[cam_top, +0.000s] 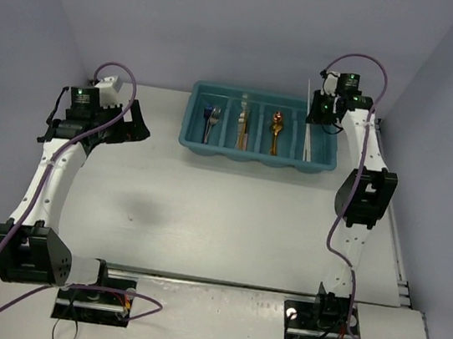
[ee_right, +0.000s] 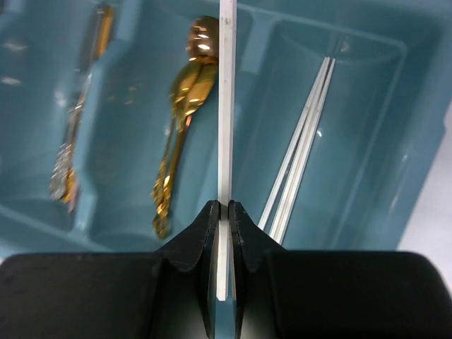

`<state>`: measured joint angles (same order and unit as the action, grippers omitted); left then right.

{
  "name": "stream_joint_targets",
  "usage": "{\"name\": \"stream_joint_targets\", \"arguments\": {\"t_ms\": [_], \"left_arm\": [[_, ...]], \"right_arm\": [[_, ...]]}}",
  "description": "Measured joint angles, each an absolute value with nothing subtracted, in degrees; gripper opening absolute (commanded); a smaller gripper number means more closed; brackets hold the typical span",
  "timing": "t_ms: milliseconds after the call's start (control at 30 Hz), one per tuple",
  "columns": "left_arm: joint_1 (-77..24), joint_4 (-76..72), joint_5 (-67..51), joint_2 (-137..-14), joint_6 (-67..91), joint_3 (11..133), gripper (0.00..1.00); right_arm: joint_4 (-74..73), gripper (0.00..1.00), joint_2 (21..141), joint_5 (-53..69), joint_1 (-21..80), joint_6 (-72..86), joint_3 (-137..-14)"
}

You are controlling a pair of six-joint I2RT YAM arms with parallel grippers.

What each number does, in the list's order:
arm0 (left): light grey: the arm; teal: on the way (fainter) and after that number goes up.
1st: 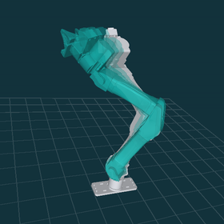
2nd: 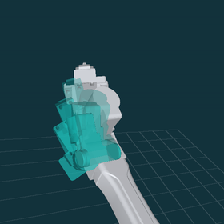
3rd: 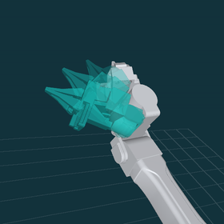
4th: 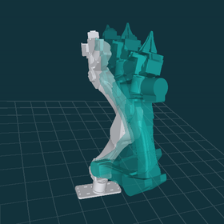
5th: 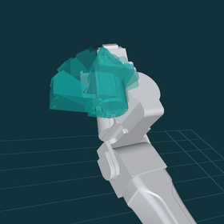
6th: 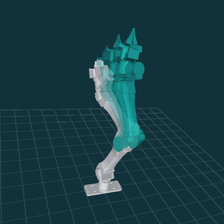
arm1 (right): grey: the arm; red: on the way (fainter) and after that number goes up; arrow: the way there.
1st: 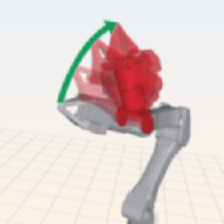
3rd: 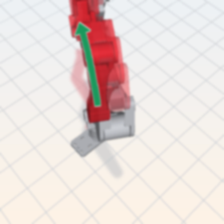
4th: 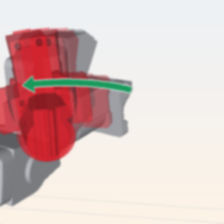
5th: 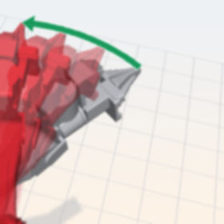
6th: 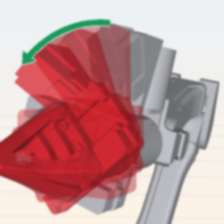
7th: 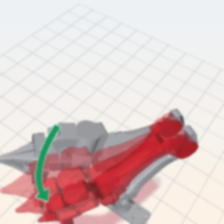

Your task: Sort the eating utensils into containers

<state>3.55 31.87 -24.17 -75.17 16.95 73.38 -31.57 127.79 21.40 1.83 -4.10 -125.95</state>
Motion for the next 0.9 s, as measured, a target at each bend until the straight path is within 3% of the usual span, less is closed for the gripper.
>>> {"name": "stream_joint_targets", "arguments": {"t_ms": [533,600,767,900], "left_arm": [[3.55,31.88,-20.47,-75.16,16.45,73.25,0.94],[3.55,31.88,-20.47,-75.16,16.47,73.23,0.94],[3.55,31.9,-19.94,-75.16,16.24,73.23,0.95],[3.55,32.01,-19.3,-74.95,15.52,73.25,0.94]], "right_arm": [[-26.45,0.01,133.4,18.21,0.25,-0.21,-119.92],[-26.01,0.08,133.38,18.35,0.25,-0.29,-118.15],[-25.69,0.51,132.37,18.93,0.25,-0.67,-112.74],[-26.12,0.56,129.51,19.65,0.36,-1.21,-111.04]]}}
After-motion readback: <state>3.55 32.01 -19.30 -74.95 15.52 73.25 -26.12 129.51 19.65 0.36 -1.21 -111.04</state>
